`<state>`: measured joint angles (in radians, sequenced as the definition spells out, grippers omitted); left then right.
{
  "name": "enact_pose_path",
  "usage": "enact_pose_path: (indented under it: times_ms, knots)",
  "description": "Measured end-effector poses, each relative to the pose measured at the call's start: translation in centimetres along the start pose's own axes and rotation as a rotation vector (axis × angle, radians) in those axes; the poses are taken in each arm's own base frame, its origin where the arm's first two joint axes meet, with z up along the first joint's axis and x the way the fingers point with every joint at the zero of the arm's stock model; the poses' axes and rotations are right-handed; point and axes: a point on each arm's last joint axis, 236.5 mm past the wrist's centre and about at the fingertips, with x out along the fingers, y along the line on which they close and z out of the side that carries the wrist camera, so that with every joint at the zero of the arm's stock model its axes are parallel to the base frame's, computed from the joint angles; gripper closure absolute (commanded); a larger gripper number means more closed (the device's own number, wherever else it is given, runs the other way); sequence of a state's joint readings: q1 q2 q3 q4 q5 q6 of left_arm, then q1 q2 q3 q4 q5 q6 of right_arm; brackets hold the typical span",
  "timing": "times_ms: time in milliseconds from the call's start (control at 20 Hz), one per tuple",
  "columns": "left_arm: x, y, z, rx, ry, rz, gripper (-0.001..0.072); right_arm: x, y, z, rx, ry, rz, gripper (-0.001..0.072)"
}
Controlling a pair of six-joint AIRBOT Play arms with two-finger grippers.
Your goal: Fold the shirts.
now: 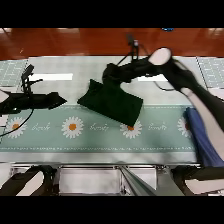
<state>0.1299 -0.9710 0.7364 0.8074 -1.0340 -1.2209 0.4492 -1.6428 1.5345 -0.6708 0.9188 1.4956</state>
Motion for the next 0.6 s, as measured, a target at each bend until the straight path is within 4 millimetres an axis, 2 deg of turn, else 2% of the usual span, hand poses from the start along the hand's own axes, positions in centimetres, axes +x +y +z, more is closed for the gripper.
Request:
enact_pose_path:
  times_ms: [200,250,300,350,400,500,600]
  knots:
    - [-0.5,0.7,-0.4,-0.013,-0.020,0.012,0.0690,5.8,-0.5,-0.2,0.051,0.049,0.062,0.0686]
    - [-0.6,0.8,-0.4,-0.014,-0.022,0.013,0.0690,6.9,-0.6,-0.4,0.065,0.057,0.077,0.0623]
    - [-0.6,0.9,-0.4,-0.007,-0.023,0.015,0.0690,7.9,-0.7,-0.6,0.082,0.062,0.089,0.0352]
    - [-0.7,0.9,-0.4,0.005,-0.026,0.016,0.0690,8.7,-0.9,-0.9,0.092,0.069,0.095,0.0300]
    - [-0.8,1.1,-0.3,0.013,-0.032,0.019,0.0690,9.3,-1.0,-1.2,0.096,0.079,0.101,0.0300]
    - [-1.3,2.0,0.8,0.014,-0.070,0.039,0.0690,9.1,-1.1,-1.5,0.113,0.107,0.118,0.0300]
    - [-3.2,2.8,3.0,0.001,-0.134,0.057,0.0690,6.5,-1.6,-0.4,0.115,0.120,0.129,0.0301]
